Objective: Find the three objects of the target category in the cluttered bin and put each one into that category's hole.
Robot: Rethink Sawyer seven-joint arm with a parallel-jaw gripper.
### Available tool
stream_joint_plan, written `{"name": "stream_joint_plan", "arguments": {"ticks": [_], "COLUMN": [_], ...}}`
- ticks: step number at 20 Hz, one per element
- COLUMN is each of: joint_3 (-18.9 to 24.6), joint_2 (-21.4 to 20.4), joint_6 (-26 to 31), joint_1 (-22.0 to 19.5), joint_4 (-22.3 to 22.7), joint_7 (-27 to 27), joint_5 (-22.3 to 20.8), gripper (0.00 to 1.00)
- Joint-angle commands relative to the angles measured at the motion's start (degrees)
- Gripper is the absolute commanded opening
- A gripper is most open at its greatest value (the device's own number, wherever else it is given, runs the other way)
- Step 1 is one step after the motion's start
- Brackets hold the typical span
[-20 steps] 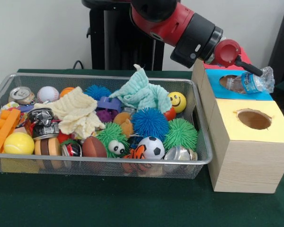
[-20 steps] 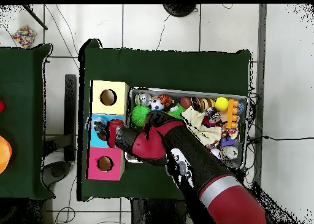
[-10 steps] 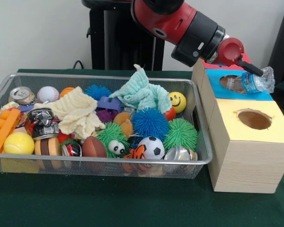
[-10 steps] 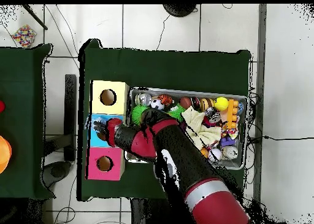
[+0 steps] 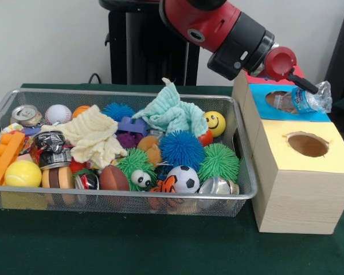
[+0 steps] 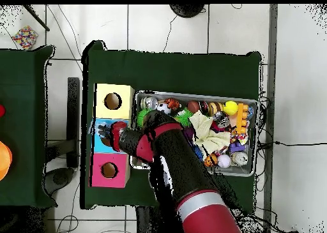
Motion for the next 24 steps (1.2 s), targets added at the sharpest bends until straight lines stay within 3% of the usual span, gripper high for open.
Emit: {"name": "stream_joint_plan", "arguments": {"ticks": [1, 17, 24], "joint_3": [-8.6, -15.3, -19.3], "joint_2": [8.1, 10.0, 11.8], "joint_6": [12.3, 9.2, 7.1], "joint_1": [2.4, 7.7, 12.3], "joint_4": [-4.7, -7.9, -9.9], "joint_7": [14.6, 17.9, 24.5], "joint_5": [-7.9, -7.4, -11.7], "gripper": [0.00, 0.00, 0.00]}}
